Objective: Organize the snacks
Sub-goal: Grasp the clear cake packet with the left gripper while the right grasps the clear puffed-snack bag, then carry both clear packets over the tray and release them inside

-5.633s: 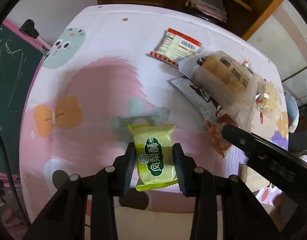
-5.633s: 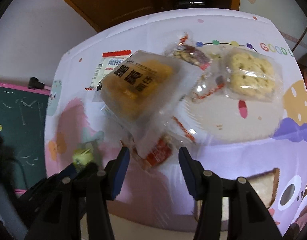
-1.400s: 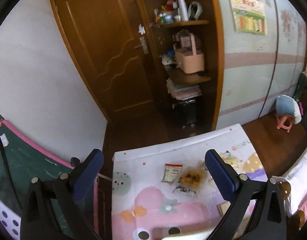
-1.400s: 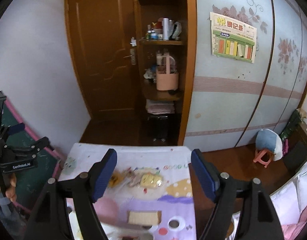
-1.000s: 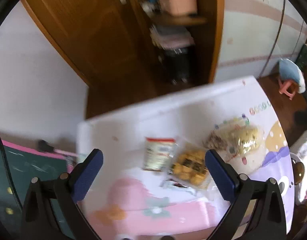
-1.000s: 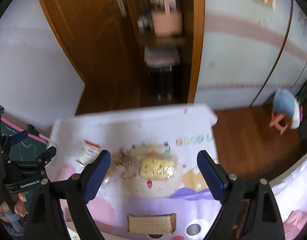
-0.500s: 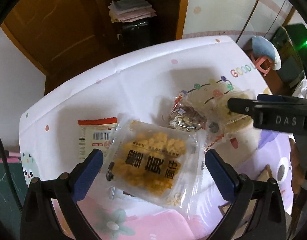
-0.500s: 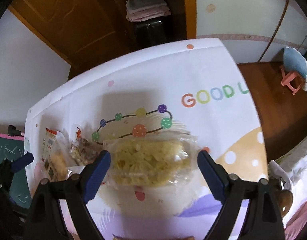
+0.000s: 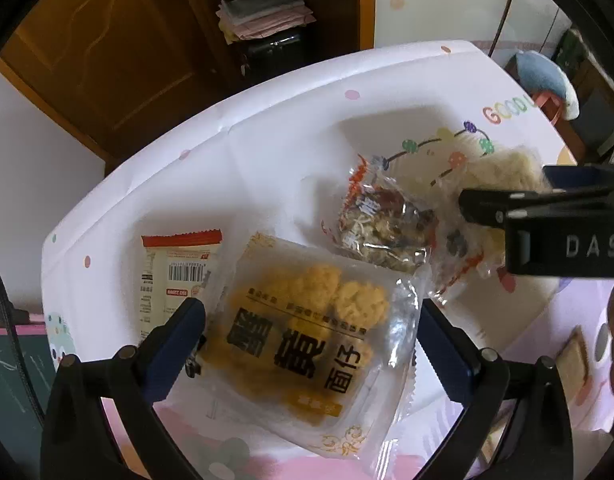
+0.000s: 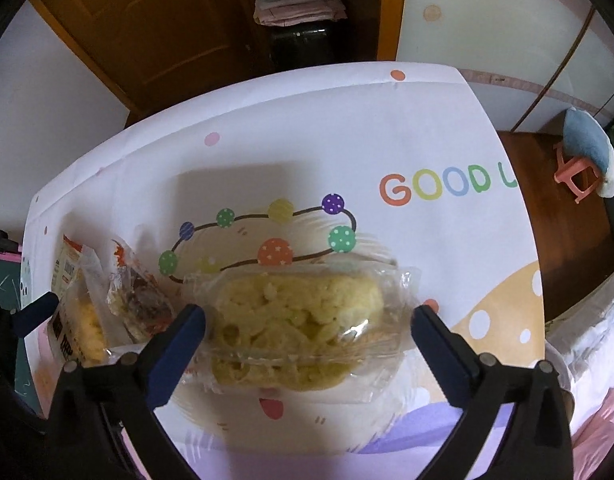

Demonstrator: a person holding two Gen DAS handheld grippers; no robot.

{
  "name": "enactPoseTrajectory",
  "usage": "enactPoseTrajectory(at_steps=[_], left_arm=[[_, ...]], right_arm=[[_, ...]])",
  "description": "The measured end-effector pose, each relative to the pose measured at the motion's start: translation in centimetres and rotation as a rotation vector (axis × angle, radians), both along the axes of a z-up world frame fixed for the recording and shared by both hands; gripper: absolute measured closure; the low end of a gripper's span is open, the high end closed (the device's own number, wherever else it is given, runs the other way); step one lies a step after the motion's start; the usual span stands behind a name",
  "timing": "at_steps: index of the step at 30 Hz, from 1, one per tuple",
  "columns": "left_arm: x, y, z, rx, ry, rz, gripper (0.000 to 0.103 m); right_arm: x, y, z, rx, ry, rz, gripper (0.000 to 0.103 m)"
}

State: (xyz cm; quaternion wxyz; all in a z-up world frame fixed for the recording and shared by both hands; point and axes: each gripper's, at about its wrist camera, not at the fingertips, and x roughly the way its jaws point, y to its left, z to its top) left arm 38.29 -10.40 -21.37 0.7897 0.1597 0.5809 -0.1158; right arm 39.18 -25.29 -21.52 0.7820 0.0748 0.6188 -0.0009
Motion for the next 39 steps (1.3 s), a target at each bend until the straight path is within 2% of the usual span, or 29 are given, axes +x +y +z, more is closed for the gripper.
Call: enactPoseTrajectory(at_steps=[3, 5, 7, 9, 11, 15, 20, 24, 28, 34, 39], left_arm=[[-0.8, -0.5, 0.2, 0.035, -0.027, -0.017, 0.010], [-1.4, -0.5, 0.7, 0.014, -0.040, -0.026, 0.020], [-1.9, -0.3, 1.4, 0.010, -0.048, -0.017, 0.031], [-2.3, 0.3, 1.9, 0.001, -0.043, -0.005, 0.035], [-2.8, 0.8, 2.4, -0.013, -0.037, 0.005, 0.039], [-4.2, 2.0, 3.6, -0.032, -0.032, 0.020, 0.044], [-6.3, 3.7, 7.6, -0.104, -0.054, 0.044, 0.046], [-8.4, 5.3, 12.5, -0.162, -0.104, 0.053, 0.047], [-11.9, 6.1, 18.7, -0.196, -0.194, 0.028, 0.047], [-19.5, 7.0, 26.2, -0.244, -0.311, -0.005, 0.047], [-25.7, 8.4, 29.5, -0.301, -0.364, 0.003, 0.049]], right_arm=[[0.4, -0.2, -1.0, 0.003, 0.046, -0.003, 0.001], [0.5, 0.1, -1.1, -0.013, 0.036, 0.003, 0.002], [0.1, 0.1, -0.7, -0.016, 0.019, -0.001, 0.010], [-0.5, 0.2, -0.1, 0.006, 0.004, 0.009, 0.025], [-1.2, 0.4, 0.3, 0.024, 0.007, 0.013, 0.029], [-2.8, 0.2, 1.5, 0.011, -0.004, 0.026, 0.031], [-5.1, -0.7, 4.1, 0.066, -0.037, 0.015, 0.032], [-7.6, -1.2, 6.9, 0.094, -0.078, 0.019, 0.032], [-11.1, -1.1, 11.6, 0.119, -0.153, 0.055, 0.032], [-19.7, 1.2, 19.6, 0.090, -0.320, 0.172, 0.032], [-28.1, 3.3, 24.8, 0.071, -0.469, 0.254, 0.032]])
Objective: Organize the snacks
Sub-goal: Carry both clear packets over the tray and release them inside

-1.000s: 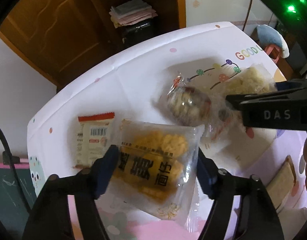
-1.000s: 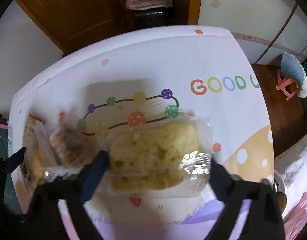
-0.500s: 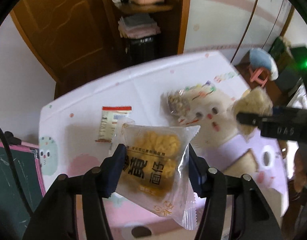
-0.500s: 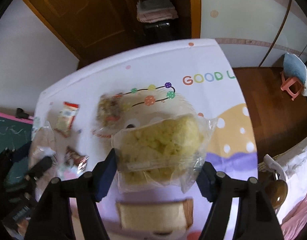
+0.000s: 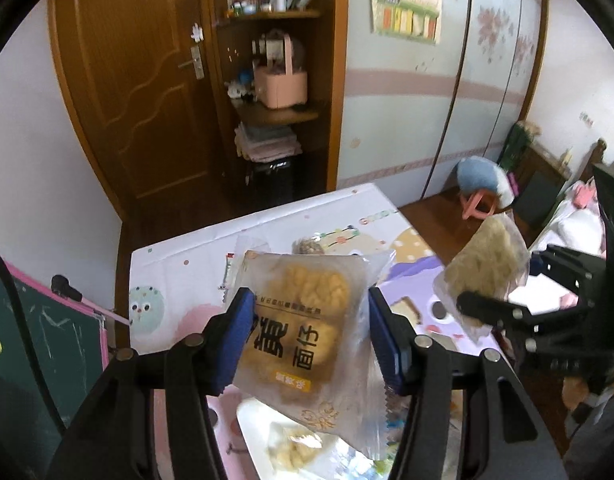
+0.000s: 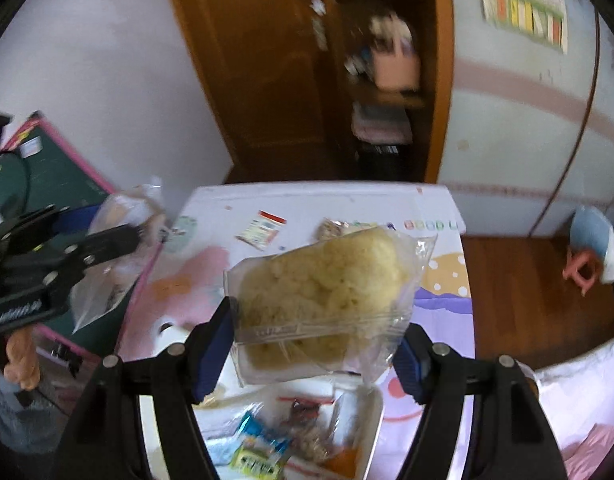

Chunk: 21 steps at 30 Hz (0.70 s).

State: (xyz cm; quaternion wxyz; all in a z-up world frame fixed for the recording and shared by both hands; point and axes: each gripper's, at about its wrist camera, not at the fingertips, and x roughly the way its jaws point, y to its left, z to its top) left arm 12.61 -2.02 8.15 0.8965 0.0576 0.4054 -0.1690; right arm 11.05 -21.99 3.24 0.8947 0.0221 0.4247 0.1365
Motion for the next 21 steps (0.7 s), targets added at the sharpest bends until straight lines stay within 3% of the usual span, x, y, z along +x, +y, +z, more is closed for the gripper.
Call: enactPoseTrajectory(at_steps=[3, 6, 11, 15, 17, 19, 21], left_arm=[[-3.5, 0.9, 0.2, -0.034, -0.002, 0.010, 0.052], [-6.5, 1.3, -0.9, -0.058, 0.002, 0.021, 0.078], [-10.0, 2.0, -4.3, -0.118, 0.018, 0.058, 0.085], [-10.7, 1.9, -7.5, -0.166, 0.082, 0.059, 0.085], [-10.9, 1.9, -9.1, -0.150, 0.092, 0.089, 0.076], [-11.1, 1.8, -10.6, -0.141, 0.119, 0.108, 0.044], [-11.4, 1.9, -11.6, -0.138, 0.119, 0.133, 0.022]], right_arm=[[-4.0, 0.9, 1.3, -0.010, -0.071, 0.016, 0.032], [-8.4, 1.8, 1.4, -0.019, -0.141, 0.027, 0.032], [-12.4, 3.3, -0.6, -0.057, -0.197, 0.020, 0.032], [-13.1, 4.1, -3.6, -0.083, -0.158, 0.020, 0.032], [-13.2, 4.3, -5.0, -0.101, -0.123, 0.012, 0.030], [-13.0, 4.6, -6.3, -0.139, -0.098, -0.004, 0.029], [-13.0, 4.9, -7.3, -0.178, -0.090, -0.014, 0.027]])
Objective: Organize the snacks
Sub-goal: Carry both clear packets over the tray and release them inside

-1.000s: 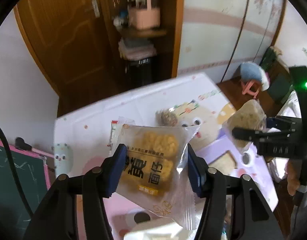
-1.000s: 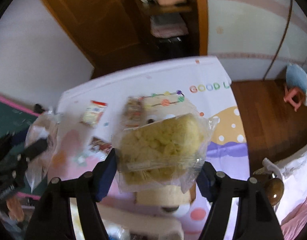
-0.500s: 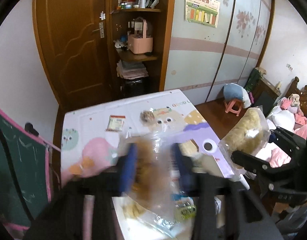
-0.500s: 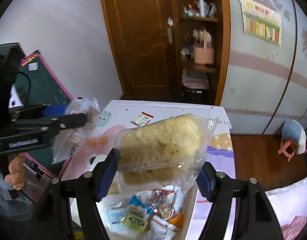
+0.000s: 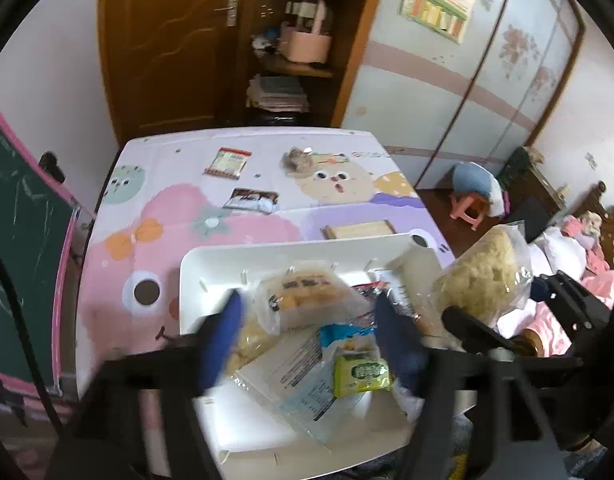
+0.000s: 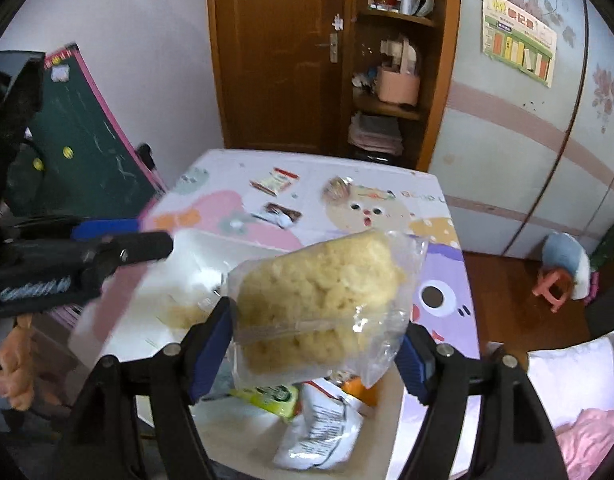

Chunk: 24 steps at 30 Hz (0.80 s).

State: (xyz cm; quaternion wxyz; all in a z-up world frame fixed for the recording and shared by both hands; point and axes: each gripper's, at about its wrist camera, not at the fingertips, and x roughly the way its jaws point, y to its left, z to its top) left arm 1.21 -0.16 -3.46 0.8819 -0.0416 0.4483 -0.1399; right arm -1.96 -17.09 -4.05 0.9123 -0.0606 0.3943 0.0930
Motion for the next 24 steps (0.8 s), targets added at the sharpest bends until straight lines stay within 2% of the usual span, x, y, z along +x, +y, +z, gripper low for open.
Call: enactPoseTrajectory(at_steps=[1, 4, 10, 24], left_arm=[[-0.2, 0.1, -0.4, 0.012, -0.002, 0.016, 0.016], [-0.4, 0.4, -1.4, 0.021, 0.003, 0.042, 0.012], [0.3, 0.9, -3.0, -0.012, 0.056, 0.054, 0.011], [1.1, 0.8, -4.0, -0.004, 0.076, 0.061, 0.011]], right_arm=[[0.0, 0.1, -0.3, -0.009, 0.000, -0.004, 0.026], [-0.2, 0.0, -0.5, -0.007, -0.023, -0.019, 0.018], [0.3, -0.8, -1.3, 0.042, 0.011, -0.037, 0.015], [1.4, -1.2, -3.4, 0.113, 0.126, -0.049, 0.015]])
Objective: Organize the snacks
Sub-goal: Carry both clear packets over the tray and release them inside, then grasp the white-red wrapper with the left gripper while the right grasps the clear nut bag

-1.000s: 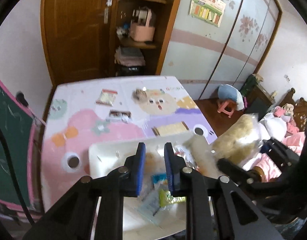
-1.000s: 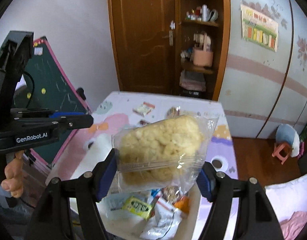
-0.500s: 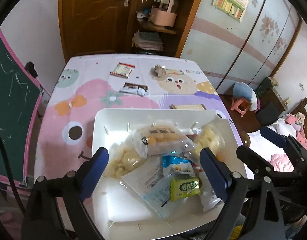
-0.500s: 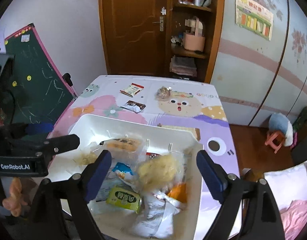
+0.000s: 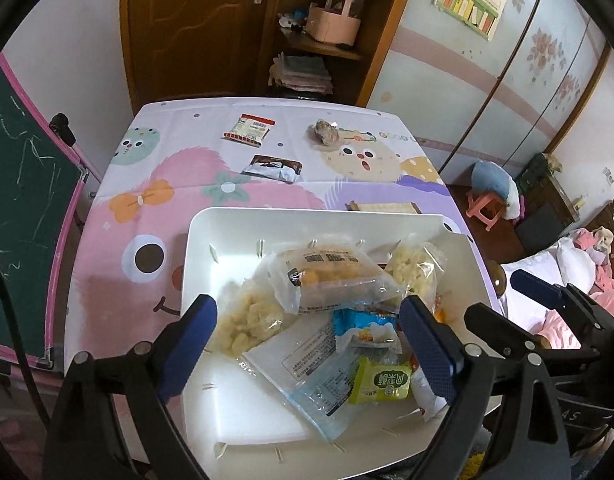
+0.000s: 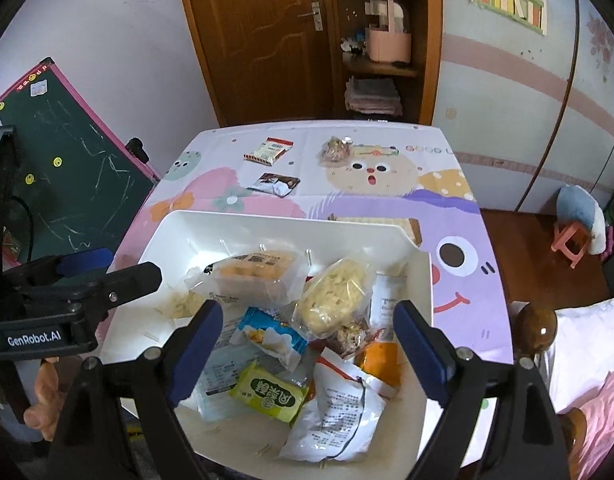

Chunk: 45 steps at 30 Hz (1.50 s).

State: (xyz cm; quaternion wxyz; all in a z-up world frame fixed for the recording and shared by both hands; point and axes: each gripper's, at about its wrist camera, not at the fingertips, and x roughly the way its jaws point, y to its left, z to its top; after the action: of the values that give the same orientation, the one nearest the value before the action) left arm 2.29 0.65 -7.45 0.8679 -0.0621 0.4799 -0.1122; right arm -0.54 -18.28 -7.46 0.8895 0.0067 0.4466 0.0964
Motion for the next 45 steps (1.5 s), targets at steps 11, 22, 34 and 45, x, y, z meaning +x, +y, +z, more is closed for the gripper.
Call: enactPoseTrajectory(at_steps=[11, 22, 34, 45], left_arm=[[0.4, -0.2, -0.4, 0.015, 0.006, 0.002, 0.011], [2.1, 0.1, -0.4, 0.058, -0.005, 0.005, 0.011], [7.1, 1.0, 7.3, 0.237, -0.211, 0.007, 0.011], [17.4, 1.1, 17.0, 0.403, -0.362, 0.056, 0.011]], right_arm=[[1.2, -0.3, -1.5, 0.030, 0.083, -0.005, 0.015], [2.6, 0.0, -2.3, 0.020, 0.113, -0.005, 0.015], [7.2, -0.1, 1.9, -0.115, 0.028, 0.013, 0.015], [17.2, -1.3, 14.1, -0.153, -0.177, 0.001, 0.019]])
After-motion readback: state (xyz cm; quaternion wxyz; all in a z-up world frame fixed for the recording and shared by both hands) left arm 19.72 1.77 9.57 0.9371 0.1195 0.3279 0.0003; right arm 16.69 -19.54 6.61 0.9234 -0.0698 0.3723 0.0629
